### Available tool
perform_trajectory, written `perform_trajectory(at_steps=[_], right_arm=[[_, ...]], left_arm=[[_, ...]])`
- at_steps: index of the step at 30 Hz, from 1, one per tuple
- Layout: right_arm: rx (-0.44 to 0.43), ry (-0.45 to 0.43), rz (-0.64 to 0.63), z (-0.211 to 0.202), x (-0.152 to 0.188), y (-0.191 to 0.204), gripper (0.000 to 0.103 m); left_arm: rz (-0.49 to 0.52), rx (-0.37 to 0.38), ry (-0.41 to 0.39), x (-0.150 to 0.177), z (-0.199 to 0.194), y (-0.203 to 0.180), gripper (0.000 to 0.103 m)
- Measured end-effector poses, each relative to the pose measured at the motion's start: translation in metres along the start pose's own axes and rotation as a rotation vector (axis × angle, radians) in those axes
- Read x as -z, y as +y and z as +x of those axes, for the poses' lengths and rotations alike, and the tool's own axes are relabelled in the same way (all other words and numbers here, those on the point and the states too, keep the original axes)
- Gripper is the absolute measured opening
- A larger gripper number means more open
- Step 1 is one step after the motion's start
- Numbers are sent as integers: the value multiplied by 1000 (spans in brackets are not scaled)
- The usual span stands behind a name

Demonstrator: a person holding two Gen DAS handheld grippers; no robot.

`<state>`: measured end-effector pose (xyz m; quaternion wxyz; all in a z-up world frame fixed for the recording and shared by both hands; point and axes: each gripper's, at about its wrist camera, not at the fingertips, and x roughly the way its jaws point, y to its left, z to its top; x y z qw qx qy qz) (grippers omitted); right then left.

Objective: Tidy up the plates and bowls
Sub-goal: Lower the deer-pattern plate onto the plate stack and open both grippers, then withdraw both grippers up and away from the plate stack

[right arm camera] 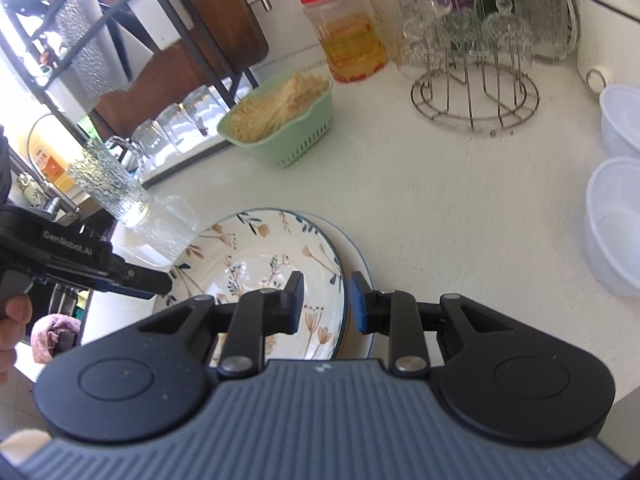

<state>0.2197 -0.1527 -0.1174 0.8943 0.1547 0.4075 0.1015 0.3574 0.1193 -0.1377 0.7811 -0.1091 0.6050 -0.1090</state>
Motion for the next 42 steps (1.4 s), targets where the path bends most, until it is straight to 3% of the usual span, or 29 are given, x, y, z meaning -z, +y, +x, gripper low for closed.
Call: perform_trajectory(at_steps=[6,13,20,26,29,36,42], right_arm=[[-3,-52,-30,-28,-15,1,29],[8,-146,-116,-67,-28,10,29],[1,-233,-138,-95,-29,26,29],[14,-274,-116,-113,-19,39,29],[38,-293,-101,-120,-12,47,29],[81,-321,-84,-142,11,71,29],[136,-269,-65,-144,44,79,29]], left_arm=[[100,-30,-98,9,-24,-29,36],[131,17,-254,29,-58,-69,36],[145,-1,-363,46,-94,-80,36],[259,-35,-481,71,-125,-90,36],[272,11,-494,80,-135,-90,36],[333,26,-512,107,-154,-83,36],[327,48,-508,130,-155,-66,36]])
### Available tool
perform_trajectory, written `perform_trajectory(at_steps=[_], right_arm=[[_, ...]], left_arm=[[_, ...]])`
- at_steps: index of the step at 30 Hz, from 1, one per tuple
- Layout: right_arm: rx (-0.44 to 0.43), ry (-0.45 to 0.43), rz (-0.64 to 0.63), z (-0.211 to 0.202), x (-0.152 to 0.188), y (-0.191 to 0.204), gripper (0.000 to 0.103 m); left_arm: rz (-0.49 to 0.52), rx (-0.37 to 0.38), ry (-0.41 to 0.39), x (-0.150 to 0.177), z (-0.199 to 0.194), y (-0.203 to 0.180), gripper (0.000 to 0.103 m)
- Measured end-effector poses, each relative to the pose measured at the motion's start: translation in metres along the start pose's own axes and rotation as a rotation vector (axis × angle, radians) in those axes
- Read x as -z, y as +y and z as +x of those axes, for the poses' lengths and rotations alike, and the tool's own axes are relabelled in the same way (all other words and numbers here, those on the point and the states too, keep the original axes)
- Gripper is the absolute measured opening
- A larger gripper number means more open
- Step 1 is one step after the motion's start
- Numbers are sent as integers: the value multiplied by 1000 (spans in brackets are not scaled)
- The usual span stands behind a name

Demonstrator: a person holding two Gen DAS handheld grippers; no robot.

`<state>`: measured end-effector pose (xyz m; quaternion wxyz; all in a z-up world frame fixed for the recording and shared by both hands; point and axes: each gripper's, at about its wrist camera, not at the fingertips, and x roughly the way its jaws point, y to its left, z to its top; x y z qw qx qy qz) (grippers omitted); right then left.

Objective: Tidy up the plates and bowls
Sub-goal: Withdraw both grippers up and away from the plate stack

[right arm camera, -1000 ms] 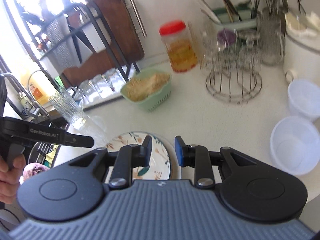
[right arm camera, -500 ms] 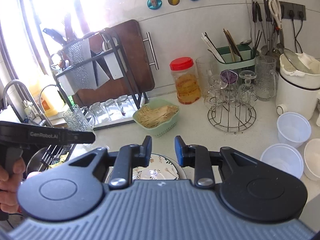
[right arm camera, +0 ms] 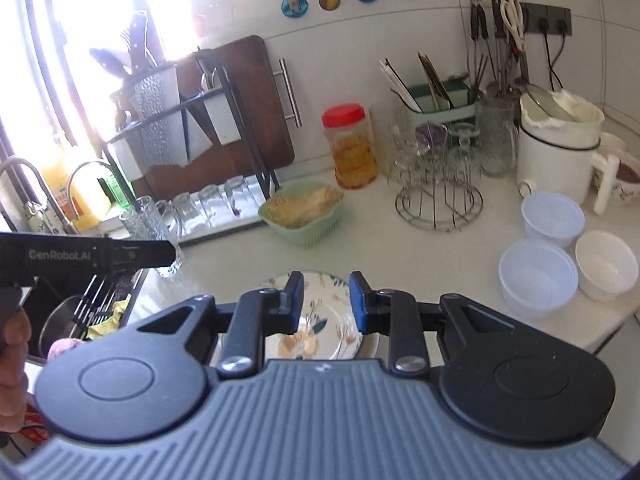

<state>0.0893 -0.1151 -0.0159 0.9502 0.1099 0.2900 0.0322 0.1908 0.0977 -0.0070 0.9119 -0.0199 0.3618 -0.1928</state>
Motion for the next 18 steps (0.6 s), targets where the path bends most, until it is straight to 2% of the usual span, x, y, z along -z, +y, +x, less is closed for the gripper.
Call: perform_trajectory(at_steps=[9,18], right_arm=[[73,25,50,-23,29,-9,29],[147,19,93,-37,35,-39,29]], left_arm=[[14,55,32,32,3,-8,36],[41,108,80,40,28,-37,36]])
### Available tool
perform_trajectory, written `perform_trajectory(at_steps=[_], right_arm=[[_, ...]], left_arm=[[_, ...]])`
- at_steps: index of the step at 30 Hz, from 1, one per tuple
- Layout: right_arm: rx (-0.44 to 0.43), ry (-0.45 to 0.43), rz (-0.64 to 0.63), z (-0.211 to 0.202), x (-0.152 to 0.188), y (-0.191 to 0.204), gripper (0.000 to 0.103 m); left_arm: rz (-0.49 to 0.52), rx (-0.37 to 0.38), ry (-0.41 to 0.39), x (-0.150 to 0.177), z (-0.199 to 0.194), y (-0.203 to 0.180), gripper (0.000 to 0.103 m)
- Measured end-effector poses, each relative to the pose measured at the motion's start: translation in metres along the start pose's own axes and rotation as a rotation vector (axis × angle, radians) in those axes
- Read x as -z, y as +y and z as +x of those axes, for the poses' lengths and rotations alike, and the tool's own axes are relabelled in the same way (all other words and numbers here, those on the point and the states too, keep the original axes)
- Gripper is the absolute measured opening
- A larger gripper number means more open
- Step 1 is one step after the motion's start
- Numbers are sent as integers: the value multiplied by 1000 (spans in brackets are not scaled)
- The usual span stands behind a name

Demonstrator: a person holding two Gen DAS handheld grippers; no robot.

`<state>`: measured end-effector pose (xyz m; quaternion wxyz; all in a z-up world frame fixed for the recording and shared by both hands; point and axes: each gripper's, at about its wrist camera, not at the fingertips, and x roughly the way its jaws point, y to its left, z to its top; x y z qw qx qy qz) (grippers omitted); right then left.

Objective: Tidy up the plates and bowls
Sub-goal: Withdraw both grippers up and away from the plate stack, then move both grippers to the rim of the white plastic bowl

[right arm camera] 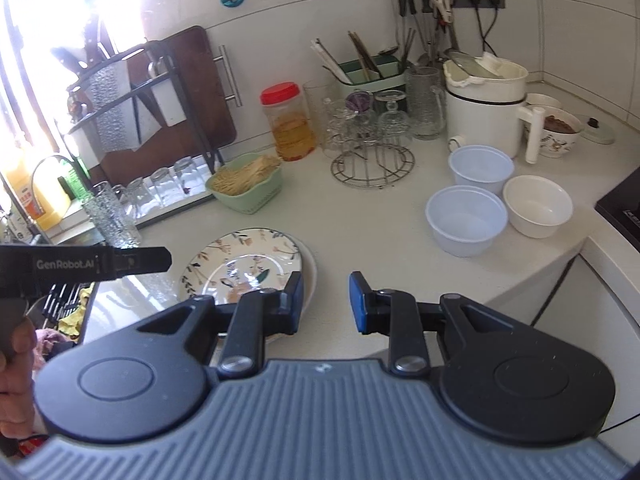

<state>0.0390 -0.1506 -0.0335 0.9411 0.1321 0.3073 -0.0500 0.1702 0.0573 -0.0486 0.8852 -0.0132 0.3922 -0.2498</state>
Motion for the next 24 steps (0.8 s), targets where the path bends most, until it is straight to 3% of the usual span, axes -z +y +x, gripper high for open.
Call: perform_trajectory(at_steps=[10,14,24], right_arm=[[50,9,64,11,-9,-71,29],[41,27,72,19,-15,-103,29],[11,64,105,45,-25,-159,29]], left_arm=[[42,32,83,-12,62,-65,36],[-17,34,123,-18,87,-89,36],[10,-17,132,-40,146,-149,36]])
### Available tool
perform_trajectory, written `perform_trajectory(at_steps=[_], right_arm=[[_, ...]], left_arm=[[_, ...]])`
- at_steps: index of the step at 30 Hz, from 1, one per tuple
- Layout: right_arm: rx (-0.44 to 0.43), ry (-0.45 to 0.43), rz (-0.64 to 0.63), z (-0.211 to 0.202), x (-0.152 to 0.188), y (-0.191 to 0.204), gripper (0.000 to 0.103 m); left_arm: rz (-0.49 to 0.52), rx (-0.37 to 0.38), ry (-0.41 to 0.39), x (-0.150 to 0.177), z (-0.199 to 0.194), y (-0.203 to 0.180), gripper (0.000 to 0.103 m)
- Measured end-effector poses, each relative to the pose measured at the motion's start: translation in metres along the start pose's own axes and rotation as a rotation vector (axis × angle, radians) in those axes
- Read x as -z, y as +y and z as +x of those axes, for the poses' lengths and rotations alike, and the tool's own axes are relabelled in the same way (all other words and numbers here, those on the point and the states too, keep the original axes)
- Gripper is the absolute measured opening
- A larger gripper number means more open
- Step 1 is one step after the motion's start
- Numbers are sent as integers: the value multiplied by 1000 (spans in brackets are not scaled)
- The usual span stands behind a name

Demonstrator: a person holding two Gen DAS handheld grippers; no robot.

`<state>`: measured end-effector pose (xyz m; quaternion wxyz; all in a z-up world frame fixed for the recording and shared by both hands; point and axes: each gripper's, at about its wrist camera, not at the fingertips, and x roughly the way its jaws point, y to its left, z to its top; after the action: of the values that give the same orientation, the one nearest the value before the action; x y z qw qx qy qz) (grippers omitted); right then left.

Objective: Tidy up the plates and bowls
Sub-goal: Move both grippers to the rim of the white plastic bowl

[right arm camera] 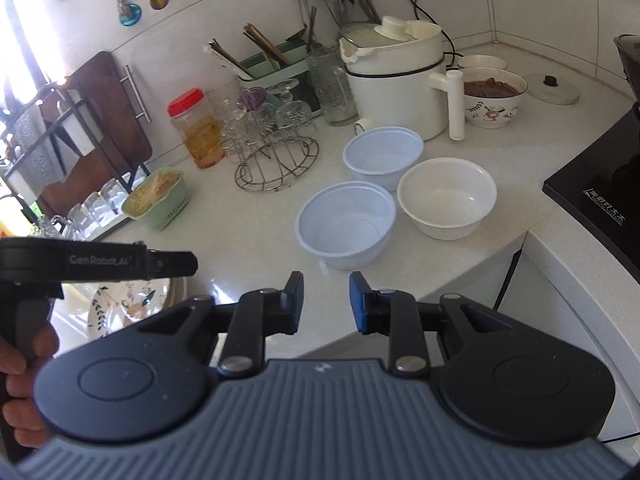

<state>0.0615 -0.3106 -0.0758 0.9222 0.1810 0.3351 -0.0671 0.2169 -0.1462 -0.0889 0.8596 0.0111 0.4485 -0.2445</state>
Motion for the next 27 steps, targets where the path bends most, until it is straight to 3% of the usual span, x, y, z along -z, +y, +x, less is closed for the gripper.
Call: perform_trajectory(at_steps=[17,18,20,21,24,27], right_arm=[[-52,-15,-67,39,-20,-26,30],[-54,-13,-69,41,-20,-26,30],[-52,-13,-64,46,-20,-28,46],[-51,-12,-57,49,-20,-29,49],[-56,-11,-46,55,-21,-31,49],[-59,-34,-40,59,-18,-34,49]], left_arm=[[-8,-60,5,-28,50,-5,39],[-11,-65,9,-29,52,-4,44],[-8,-69,22,-29,56,-1,53],[-3,-69,37,-30,59,0,56],[-4,-70,61,-32,66,3,64],[-20,-55,58,-34,73,8,65]])
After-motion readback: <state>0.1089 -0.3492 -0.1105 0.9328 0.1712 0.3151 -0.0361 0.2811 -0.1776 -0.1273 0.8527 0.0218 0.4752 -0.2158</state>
